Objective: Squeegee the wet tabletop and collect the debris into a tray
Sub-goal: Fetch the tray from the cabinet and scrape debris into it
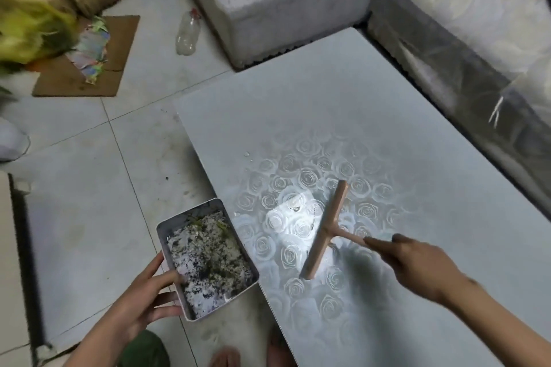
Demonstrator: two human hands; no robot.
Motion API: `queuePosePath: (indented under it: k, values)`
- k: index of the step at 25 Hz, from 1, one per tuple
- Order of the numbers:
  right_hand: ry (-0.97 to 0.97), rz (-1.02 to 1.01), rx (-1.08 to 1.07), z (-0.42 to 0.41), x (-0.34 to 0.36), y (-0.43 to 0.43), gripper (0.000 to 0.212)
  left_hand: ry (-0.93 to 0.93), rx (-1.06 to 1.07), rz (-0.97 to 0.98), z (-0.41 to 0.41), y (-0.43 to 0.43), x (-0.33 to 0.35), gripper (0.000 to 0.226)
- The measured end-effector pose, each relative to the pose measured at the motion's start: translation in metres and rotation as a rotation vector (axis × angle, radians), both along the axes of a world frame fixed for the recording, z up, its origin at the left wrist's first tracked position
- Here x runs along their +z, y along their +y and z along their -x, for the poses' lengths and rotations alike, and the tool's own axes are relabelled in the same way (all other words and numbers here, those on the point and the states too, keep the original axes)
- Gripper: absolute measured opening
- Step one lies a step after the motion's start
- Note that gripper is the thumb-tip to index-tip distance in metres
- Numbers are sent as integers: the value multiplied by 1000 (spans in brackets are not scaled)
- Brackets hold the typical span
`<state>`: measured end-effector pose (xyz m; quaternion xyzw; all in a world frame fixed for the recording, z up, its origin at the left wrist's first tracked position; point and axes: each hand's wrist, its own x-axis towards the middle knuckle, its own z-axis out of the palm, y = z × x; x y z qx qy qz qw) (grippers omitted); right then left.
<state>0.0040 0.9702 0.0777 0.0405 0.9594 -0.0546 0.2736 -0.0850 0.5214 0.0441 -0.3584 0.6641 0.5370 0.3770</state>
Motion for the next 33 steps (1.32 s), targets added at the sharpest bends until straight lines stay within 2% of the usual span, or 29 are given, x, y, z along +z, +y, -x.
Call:
queuePosePath:
  k: [5,10,18,24,28,33]
  values:
    - [67,97,14,14,41,-83,47,31,70,-49,-13,-42,31,65]
    - [127,96,162,52,79,-187,44,86,138,5,-40,-120,78,61]
    - [12,147,324,51,106,-375,45,115,153,104,-117,-303,117,63]
    - [-25,215,449,21,106,-528,42,57,228,217,-193,-448,113,57]
    - [-63,185,509,3,94,-609,41,-8,191,315,-235,-533,87,51]
    - [-93,124,558,-18,86,-655,37,-47,81,421,-258,-598,55,44]
